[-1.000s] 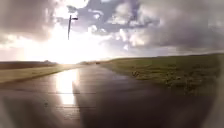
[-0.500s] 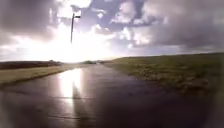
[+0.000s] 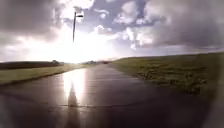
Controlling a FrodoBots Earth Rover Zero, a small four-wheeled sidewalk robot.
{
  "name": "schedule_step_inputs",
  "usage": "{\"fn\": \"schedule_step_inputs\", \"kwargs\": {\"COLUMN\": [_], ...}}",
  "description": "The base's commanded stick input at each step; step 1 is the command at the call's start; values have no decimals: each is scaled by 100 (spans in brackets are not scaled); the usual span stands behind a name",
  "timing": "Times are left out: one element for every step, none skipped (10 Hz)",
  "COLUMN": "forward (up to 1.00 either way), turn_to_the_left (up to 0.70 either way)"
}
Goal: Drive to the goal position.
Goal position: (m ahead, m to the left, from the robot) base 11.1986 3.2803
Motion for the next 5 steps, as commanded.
{"fn": "schedule_step_inputs", "kwargs": {"forward": [70,70,70,70,70], "turn_to_the_left": [0,0,0,0,0]}}
